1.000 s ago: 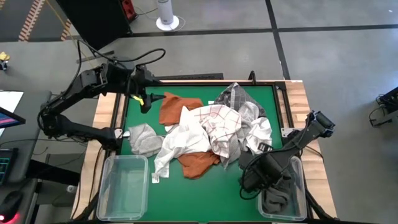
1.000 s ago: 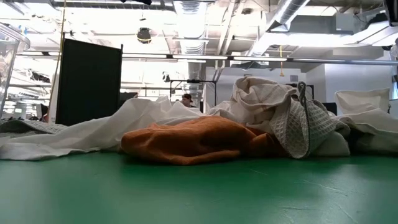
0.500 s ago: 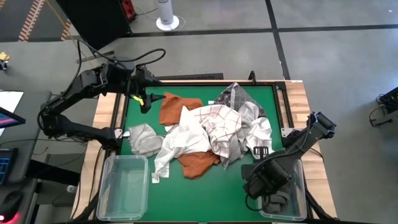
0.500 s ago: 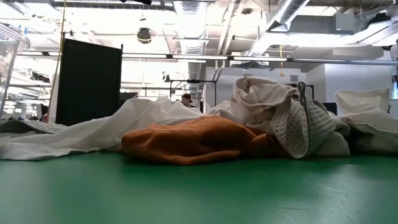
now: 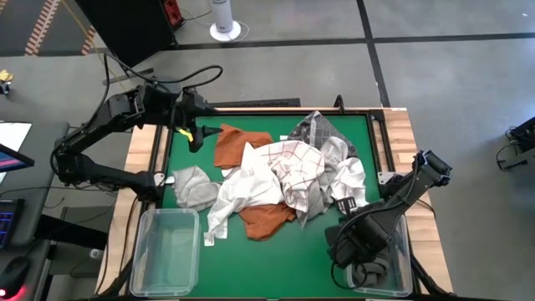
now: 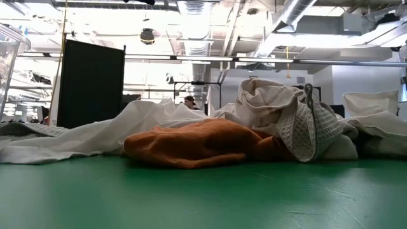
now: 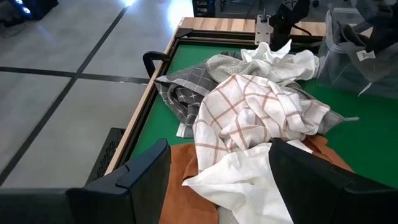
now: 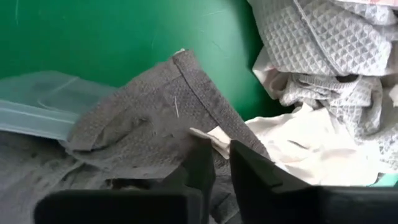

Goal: Sort towels by color in basket
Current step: Put the gray towel into the right transparent bin

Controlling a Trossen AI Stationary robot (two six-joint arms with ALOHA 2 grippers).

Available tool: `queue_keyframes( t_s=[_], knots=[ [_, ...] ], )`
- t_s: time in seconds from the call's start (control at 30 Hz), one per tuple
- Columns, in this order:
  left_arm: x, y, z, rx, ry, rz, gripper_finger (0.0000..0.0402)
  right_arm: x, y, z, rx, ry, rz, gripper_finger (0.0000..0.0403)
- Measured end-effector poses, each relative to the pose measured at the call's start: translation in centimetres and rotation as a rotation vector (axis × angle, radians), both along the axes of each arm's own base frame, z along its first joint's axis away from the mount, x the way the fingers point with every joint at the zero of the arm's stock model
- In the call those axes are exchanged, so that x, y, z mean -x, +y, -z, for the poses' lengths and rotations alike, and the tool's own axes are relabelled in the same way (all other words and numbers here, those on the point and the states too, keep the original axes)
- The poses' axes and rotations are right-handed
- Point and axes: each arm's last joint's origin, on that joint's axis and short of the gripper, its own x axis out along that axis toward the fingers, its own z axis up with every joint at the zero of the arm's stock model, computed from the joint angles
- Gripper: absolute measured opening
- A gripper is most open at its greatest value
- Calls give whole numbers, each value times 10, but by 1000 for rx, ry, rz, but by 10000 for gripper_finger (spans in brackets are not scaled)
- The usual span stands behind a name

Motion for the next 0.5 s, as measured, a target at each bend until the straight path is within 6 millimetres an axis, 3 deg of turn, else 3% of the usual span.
queue_keyframes(
  t_s=[0.17, 0.5],
  knots=[
    [0, 0, 0, -3, 1, 1, 261, 0, 0, 0, 0, 4, -19, 15],
    [0, 0, 0, -1, 1, 1, 261, 4, 3, -2, -6, -4, -14, 13]
  ],
)
